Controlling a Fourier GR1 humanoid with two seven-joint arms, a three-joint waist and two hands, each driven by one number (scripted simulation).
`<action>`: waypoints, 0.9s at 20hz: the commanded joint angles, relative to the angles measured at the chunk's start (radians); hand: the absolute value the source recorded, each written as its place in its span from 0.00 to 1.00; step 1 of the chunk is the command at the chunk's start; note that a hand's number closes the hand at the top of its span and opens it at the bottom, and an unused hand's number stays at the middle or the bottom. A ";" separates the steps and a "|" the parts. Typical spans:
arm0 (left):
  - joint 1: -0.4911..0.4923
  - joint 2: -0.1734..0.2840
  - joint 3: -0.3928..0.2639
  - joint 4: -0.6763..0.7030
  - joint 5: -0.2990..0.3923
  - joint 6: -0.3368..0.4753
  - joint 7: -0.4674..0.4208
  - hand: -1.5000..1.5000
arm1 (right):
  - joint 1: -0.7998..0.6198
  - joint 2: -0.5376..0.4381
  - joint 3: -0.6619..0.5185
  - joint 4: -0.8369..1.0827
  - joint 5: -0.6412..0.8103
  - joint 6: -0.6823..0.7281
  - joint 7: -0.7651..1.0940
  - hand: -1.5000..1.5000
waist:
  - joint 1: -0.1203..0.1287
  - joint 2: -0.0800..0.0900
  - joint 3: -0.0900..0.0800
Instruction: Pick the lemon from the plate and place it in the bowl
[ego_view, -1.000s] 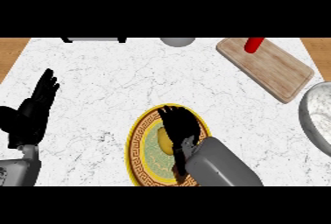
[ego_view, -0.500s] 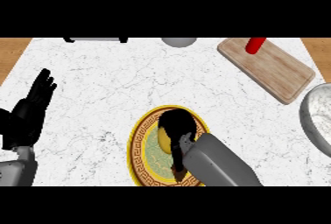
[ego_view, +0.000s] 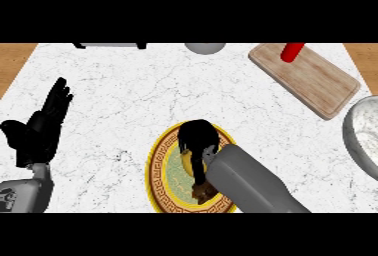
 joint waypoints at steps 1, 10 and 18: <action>0.018 0.011 0.012 -0.045 0.006 -0.019 0.040 0.50 | 0.042 0.007 0.038 0.095 0.070 -0.151 -0.078 1.00 | 0.000 0.009 0.003; 0.026 0.008 0.041 -0.031 -0.007 0.011 0.037 0.50 | 0.157 -0.271 -0.131 -0.176 0.112 -0.219 0.118 1.00 | -0.066 -0.006 0.003; 0.095 0.007 0.049 -0.087 0.014 -0.012 0.028 0.50 | 0.231 -0.490 -0.241 -0.600 0.220 -0.259 0.320 1.00 | -0.057 -0.013 0.001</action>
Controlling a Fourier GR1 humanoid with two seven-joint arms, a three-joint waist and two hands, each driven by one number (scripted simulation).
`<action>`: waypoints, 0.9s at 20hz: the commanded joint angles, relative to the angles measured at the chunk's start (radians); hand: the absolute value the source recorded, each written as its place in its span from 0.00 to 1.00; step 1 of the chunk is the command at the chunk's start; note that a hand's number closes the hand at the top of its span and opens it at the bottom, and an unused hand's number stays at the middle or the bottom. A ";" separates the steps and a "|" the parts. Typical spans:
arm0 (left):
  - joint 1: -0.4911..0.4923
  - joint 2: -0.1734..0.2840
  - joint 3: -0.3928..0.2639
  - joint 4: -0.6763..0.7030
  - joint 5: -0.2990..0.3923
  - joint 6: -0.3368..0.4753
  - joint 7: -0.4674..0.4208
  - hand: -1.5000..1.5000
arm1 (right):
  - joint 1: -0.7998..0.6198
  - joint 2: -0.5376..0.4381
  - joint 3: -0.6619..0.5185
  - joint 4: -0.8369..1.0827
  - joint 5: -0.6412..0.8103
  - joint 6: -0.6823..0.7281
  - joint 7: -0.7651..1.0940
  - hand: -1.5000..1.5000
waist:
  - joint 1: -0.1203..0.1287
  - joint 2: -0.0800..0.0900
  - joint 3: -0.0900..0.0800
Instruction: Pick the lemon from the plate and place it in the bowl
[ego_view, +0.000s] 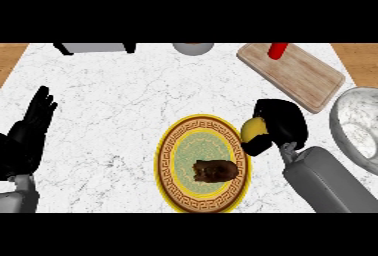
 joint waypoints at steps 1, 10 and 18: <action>0.018 -0.014 -0.013 -0.001 -0.022 0.016 -0.001 0.50 | 0.008 -0.118 -0.063 -0.232 0.078 -0.025 0.111 1.00 | -0.017 -0.006 -0.001; -0.051 -0.002 -0.009 -0.001 -0.031 0.012 0.024 0.50 | 0.107 -0.268 -0.335 -0.682 0.055 0.057 0.294 1.00 | 0.012 0.009 0.001; -0.085 0.008 0.022 -0.004 -0.007 -0.022 0.045 0.50 | 0.350 -0.244 -0.610 -0.682 -0.077 -0.035 0.075 1.00 | 0.032 0.015 0.002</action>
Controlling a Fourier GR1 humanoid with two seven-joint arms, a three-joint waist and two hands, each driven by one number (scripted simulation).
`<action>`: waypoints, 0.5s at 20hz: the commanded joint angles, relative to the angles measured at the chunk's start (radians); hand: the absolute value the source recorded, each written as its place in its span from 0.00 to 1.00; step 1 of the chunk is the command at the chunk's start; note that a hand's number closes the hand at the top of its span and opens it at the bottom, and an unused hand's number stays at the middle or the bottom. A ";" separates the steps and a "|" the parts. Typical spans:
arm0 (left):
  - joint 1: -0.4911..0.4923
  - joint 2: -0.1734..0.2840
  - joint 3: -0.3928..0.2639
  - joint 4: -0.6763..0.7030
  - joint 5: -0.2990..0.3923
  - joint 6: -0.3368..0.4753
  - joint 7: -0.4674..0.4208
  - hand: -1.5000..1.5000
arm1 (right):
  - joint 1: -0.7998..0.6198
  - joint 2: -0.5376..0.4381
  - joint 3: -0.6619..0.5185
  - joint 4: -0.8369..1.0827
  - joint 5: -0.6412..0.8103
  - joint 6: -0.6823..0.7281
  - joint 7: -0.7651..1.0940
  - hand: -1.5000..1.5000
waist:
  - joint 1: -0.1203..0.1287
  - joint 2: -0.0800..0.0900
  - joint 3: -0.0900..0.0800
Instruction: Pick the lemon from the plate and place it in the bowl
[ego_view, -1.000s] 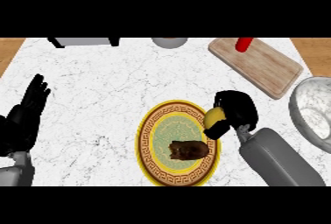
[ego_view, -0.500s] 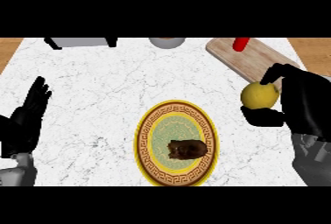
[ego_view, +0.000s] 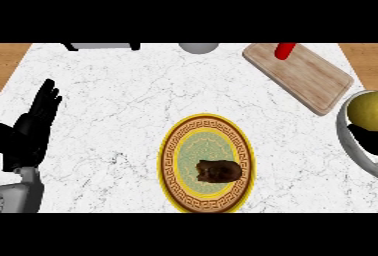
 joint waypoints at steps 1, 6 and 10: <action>0.011 0.033 0.038 -0.019 0.050 -0.059 0.005 0.50 | 0.065 0.007 -0.161 0.119 -0.096 -0.074 -0.176 1.00 | 0.015 0.004 0.001; -0.031 -0.011 -0.006 -0.029 -0.009 -0.011 0.032 0.50 | 0.072 0.014 -0.268 0.330 -0.150 -0.120 -0.412 1.00 | 0.019 0.006 0.001; 0.002 -0.011 0.000 -0.017 -0.011 -0.030 0.000 0.50 | -0.032 -0.023 -0.311 0.595 -0.188 -0.108 -0.570 1.00 | 0.032 0.009 0.001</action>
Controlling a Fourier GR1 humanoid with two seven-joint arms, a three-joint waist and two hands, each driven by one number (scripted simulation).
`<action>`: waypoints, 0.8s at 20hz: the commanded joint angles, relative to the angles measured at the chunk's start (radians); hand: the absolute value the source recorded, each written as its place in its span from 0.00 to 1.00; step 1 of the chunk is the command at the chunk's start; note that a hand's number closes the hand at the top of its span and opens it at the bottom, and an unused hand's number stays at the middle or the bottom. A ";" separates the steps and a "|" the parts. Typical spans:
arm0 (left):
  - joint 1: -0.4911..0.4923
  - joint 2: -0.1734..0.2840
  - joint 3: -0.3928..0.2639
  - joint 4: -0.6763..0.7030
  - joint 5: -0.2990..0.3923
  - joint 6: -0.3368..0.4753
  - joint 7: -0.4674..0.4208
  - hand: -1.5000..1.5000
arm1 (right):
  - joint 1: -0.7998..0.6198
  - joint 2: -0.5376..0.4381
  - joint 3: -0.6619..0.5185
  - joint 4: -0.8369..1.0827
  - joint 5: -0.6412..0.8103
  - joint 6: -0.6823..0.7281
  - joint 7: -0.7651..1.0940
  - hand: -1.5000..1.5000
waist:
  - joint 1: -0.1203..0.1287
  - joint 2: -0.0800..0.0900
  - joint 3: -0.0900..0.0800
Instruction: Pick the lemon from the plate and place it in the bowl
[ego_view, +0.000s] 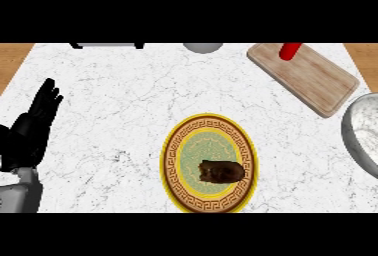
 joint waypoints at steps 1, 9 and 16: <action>-0.014 0.007 0.013 -0.025 0.010 -0.014 0.037 0.50 | -0.030 0.001 -0.048 0.220 -0.005 -0.046 -0.198 1.00 | 0.004 0.001 0.000; -0.049 -0.015 0.014 0.040 -0.008 -0.005 -0.005 0.50 | -0.060 -0.104 0.003 0.540 0.131 0.024 -0.215 1.00 | 0.015 0.014 -0.003; -0.011 -0.026 0.017 0.043 -0.008 -0.023 -0.046 0.50 | -0.234 -0.073 -0.072 0.925 0.019 0.059 -0.432 0.00 | 0.015 0.004 0.000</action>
